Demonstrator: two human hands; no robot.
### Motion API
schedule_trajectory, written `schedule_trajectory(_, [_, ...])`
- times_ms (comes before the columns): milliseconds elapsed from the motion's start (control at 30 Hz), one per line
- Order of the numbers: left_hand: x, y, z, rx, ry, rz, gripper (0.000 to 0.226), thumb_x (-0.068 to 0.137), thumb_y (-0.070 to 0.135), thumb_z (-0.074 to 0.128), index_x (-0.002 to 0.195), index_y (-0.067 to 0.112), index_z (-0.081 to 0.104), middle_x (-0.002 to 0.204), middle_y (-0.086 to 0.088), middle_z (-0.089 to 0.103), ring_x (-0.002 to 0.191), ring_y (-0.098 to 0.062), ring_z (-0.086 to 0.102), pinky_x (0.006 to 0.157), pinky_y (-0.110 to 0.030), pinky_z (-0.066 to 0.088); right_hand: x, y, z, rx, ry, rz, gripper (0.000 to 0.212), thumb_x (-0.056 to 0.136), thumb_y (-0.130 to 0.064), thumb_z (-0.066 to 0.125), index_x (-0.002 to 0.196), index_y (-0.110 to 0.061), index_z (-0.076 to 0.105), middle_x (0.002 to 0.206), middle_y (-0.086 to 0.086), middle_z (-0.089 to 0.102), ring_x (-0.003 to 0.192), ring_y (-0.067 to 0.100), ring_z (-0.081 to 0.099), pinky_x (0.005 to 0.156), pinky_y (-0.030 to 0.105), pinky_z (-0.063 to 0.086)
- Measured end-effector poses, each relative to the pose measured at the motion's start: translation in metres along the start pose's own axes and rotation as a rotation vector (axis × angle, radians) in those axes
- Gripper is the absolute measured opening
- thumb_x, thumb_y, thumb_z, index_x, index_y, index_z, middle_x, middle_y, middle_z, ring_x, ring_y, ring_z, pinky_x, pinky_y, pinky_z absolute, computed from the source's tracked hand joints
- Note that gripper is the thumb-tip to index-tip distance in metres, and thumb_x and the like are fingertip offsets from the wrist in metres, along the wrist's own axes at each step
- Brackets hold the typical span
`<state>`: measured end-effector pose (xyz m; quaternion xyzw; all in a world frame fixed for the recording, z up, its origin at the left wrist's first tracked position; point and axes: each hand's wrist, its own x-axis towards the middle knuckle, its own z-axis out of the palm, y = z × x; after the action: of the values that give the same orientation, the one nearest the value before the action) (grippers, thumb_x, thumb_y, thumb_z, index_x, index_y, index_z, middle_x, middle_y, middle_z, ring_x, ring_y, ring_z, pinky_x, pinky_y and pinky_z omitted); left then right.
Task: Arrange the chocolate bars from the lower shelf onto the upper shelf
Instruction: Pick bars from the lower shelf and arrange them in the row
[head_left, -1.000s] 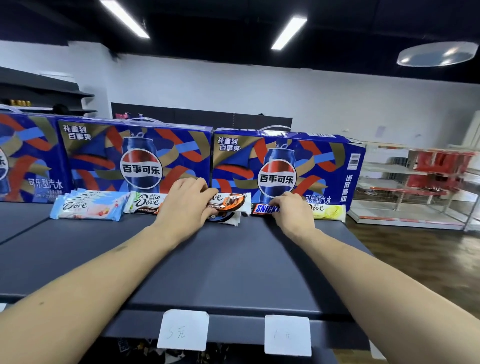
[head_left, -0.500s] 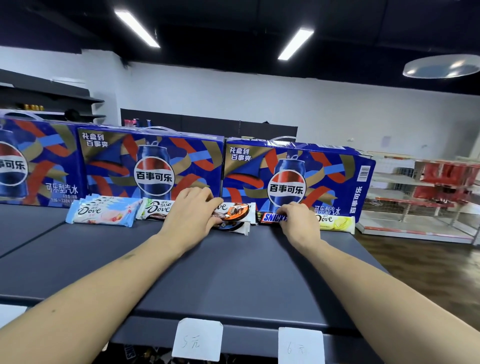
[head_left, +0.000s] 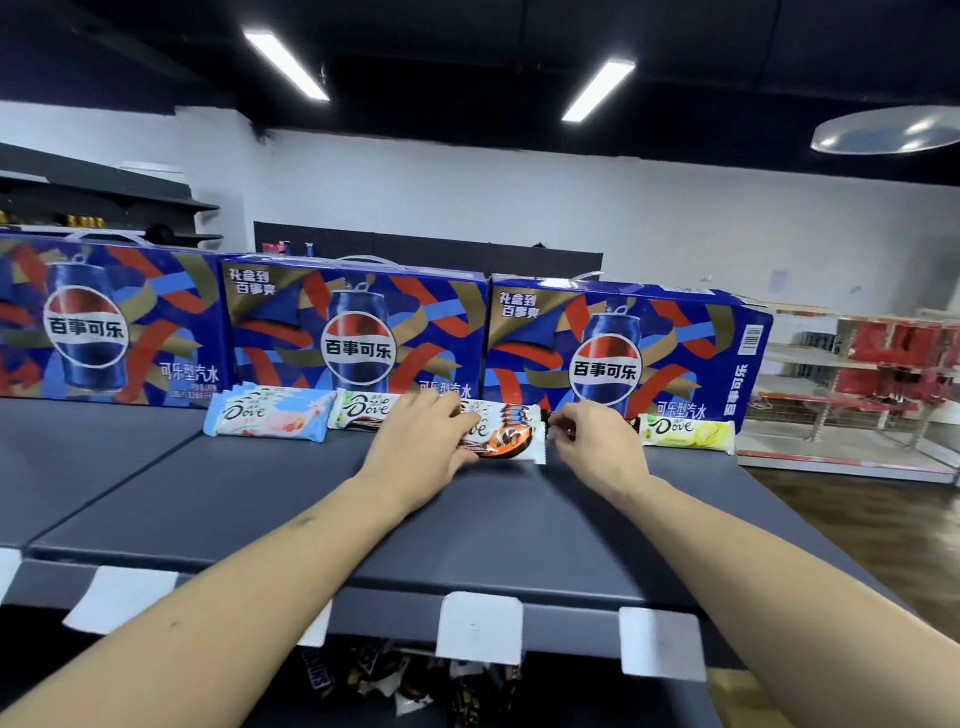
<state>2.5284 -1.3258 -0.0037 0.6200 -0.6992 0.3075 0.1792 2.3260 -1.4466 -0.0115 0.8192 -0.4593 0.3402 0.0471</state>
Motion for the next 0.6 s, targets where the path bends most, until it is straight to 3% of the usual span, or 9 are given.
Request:
schedule_trajectory(100, [-0.015,-0.011,-0.005,-0.075,-0.035,-0.025,0.044,0.089,0.047,0.059,0.127,0.026,0.058,0.108,0.001,0.054,0.105,-0.021,0.048,0.089,-0.033,0.035,-0.008,-0.025,0.001,-0.007,0.006,0.007,0.016,0.090,-0.026,0.054,0.090,-0.022,0.069,0.092,-0.006,0.070,0.087,0.019,0.063,0.069,0.035,0.053])
schedule_trajectory(300, [-0.057,-0.064,-0.020,-0.117,-0.109,-0.065,0.047,0.089,0.048,0.058,0.133,0.031,0.053,0.117,0.002,0.052,0.112,-0.020,0.045,0.091,-0.032,0.034,-0.020,-0.082,0.008,-0.063,-0.017,0.058,0.019,0.089,-0.027,0.052,0.084,-0.020,0.069,0.088,-0.001,0.071,0.084,0.024,0.062,0.066,0.034,0.052])
schedule_trajectory(600, [-0.066,-0.103,-0.017,-0.135,-0.122,-0.100,0.038,0.087,0.037,0.062,0.124,0.030,0.061,0.110,0.002,0.054,0.108,-0.021,0.049,0.088,-0.033,0.037,-0.028,-0.142,0.020,-0.063,-0.058,0.106,0.020,0.090,-0.025,0.050,0.086,-0.020,0.068,0.086,-0.004,0.069,0.082,0.020,0.060,0.066,0.033,0.052])
